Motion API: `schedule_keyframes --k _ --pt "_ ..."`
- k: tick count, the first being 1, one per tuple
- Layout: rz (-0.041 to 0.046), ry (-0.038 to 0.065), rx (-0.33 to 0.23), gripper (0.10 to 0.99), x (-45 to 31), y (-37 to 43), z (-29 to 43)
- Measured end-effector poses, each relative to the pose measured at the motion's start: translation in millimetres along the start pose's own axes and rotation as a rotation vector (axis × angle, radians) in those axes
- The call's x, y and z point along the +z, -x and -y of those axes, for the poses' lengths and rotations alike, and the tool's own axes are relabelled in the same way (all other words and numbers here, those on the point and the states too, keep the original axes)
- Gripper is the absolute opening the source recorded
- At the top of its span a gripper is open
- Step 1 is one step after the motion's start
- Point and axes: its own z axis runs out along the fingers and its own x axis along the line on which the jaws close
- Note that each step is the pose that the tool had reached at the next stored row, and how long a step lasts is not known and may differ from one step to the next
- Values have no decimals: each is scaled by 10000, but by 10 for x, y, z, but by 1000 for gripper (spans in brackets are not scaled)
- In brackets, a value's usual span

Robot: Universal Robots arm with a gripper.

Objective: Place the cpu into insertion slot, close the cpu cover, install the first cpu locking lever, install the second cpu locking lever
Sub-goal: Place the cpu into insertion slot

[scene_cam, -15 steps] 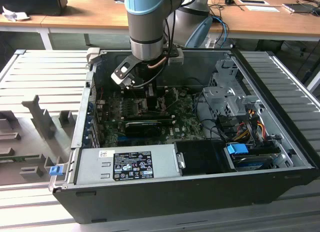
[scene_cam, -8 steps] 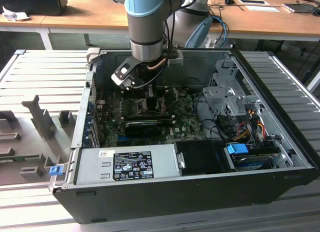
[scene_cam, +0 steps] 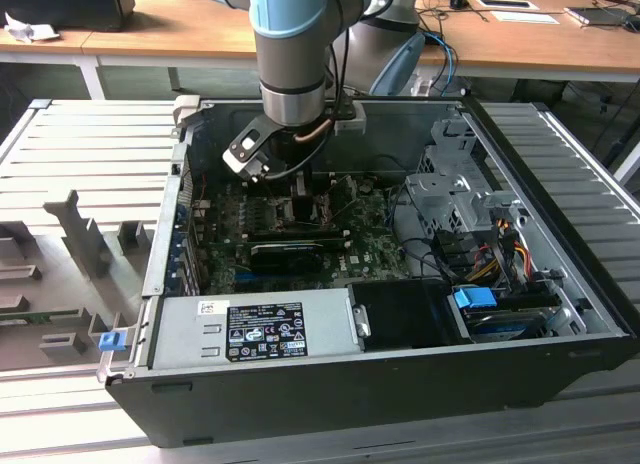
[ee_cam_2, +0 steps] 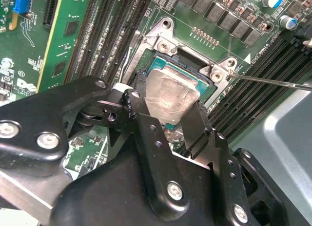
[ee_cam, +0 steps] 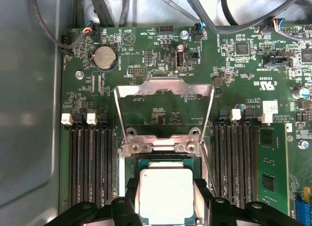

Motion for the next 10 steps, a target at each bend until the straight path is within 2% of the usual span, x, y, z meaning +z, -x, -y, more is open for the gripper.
schedule_keyframes --k 10 --pt "4 0 11 529 17 -4 2"
